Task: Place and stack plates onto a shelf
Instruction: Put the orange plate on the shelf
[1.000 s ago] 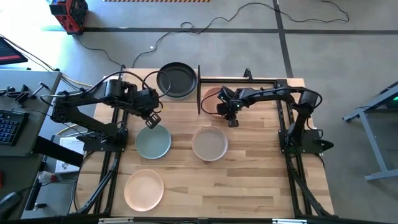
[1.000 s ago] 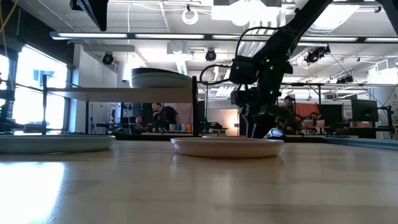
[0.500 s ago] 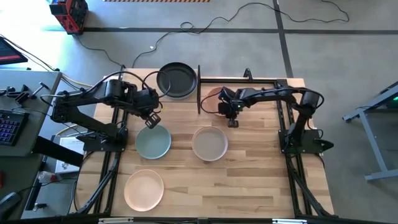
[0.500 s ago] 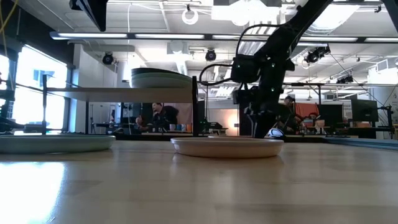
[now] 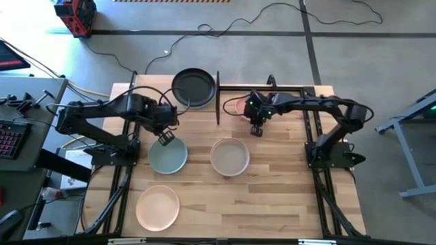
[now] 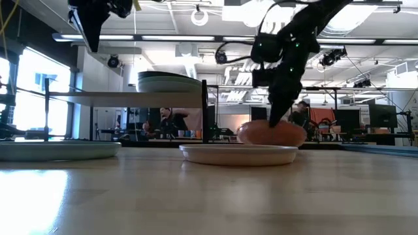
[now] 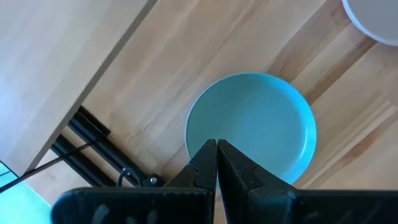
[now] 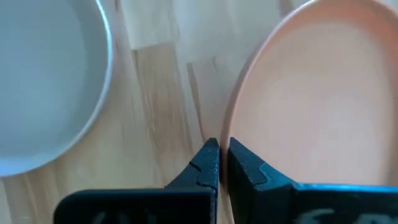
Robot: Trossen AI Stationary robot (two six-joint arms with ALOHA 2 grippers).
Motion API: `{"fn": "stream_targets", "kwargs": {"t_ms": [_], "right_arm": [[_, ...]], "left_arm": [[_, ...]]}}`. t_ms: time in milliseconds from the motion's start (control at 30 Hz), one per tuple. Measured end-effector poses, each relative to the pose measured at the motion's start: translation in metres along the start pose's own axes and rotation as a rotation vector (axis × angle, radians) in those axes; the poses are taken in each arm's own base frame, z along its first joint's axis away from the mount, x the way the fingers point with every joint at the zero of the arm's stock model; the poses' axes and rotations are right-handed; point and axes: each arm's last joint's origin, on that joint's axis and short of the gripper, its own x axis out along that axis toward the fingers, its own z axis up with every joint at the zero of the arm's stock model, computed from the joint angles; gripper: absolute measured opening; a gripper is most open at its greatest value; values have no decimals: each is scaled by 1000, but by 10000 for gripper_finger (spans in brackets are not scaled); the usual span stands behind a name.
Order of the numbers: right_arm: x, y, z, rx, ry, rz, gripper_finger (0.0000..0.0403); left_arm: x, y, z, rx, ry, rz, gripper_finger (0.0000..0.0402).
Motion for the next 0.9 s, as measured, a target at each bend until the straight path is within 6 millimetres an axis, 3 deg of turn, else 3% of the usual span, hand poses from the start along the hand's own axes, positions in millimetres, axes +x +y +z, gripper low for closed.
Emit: {"fn": "stream_targets", "kwargs": {"t_ms": [267, 467, 700, 900], "right_arm": [[-18, 11, 2, 67, -43, -67, 0], [-18, 23, 3, 89, -34, -89, 0], [-17, 47, 0, 84, 21, -55, 0], [-16, 75, -3, 48, 59, -19, 0]], "left_arm": [[3, -1, -1, 10, 20, -19, 8], [2, -2, 1, 13, 4, -31, 49], [2, -2, 1, -16, -10, -14, 108], [2, -6, 3, -110, 9, -103, 118]]}}
